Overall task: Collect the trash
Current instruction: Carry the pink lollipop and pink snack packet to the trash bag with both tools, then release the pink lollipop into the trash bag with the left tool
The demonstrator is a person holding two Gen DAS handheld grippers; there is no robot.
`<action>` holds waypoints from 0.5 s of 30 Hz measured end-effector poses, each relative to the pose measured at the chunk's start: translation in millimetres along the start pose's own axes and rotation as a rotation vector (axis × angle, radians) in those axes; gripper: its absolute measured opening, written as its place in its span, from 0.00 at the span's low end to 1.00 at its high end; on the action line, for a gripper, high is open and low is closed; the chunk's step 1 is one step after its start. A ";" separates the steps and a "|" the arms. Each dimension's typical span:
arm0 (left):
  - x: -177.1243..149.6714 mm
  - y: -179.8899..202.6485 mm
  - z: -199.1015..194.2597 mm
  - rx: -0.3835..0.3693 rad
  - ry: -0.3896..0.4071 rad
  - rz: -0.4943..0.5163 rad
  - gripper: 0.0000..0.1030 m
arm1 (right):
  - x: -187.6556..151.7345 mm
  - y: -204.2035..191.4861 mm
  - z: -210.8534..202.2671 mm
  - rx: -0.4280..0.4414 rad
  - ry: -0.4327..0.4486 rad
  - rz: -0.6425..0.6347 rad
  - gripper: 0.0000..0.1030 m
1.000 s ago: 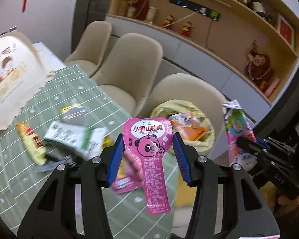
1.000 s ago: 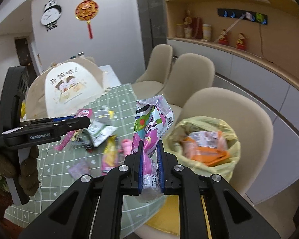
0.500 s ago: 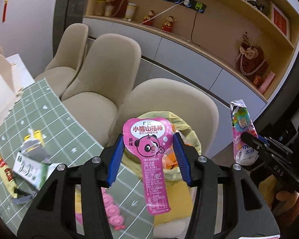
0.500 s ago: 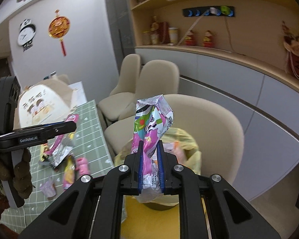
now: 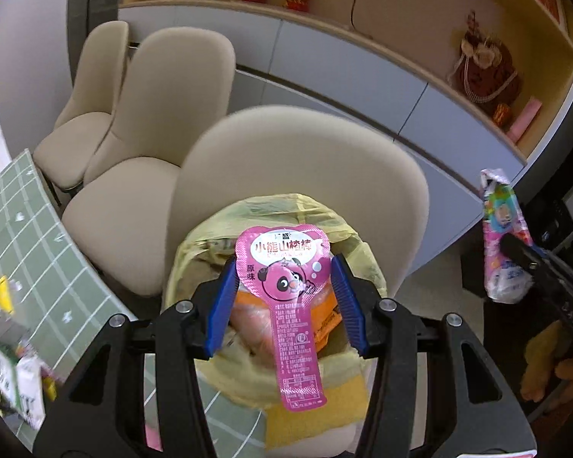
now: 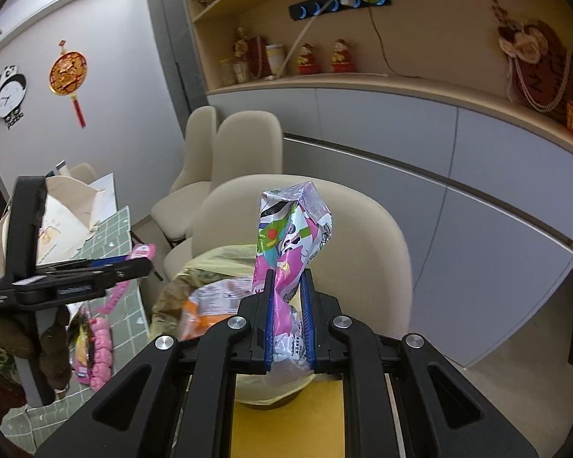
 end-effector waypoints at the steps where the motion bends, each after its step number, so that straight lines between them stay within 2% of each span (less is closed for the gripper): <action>1: 1.3 3.8 10.6 0.005 -0.015 0.009 0.45 | -0.5 2.9 0.9 -0.002 -0.002 0.005 0.13; 7: -0.4 15.8 54.2 0.038 -0.094 0.033 0.45 | -7.7 22.3 4.4 -0.018 -0.009 0.043 0.13; 13: -2.8 15.9 61.0 0.030 -0.112 0.042 0.47 | -15.3 29.8 7.2 -0.023 -0.025 0.073 0.13; 15: -1.8 13.6 60.5 0.023 -0.117 0.035 0.53 | -15.3 29.2 8.1 -0.022 -0.028 0.072 0.13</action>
Point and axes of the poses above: each gripper's, at about its wrist camera, not at the fingertips, and z roughly the way its jaws point, y to its right, x to its top, the point moved 1 cm from there along z, roughly the way its jaws point, and after that the axes turned 4 degrees about x, right-handed, at the moved point
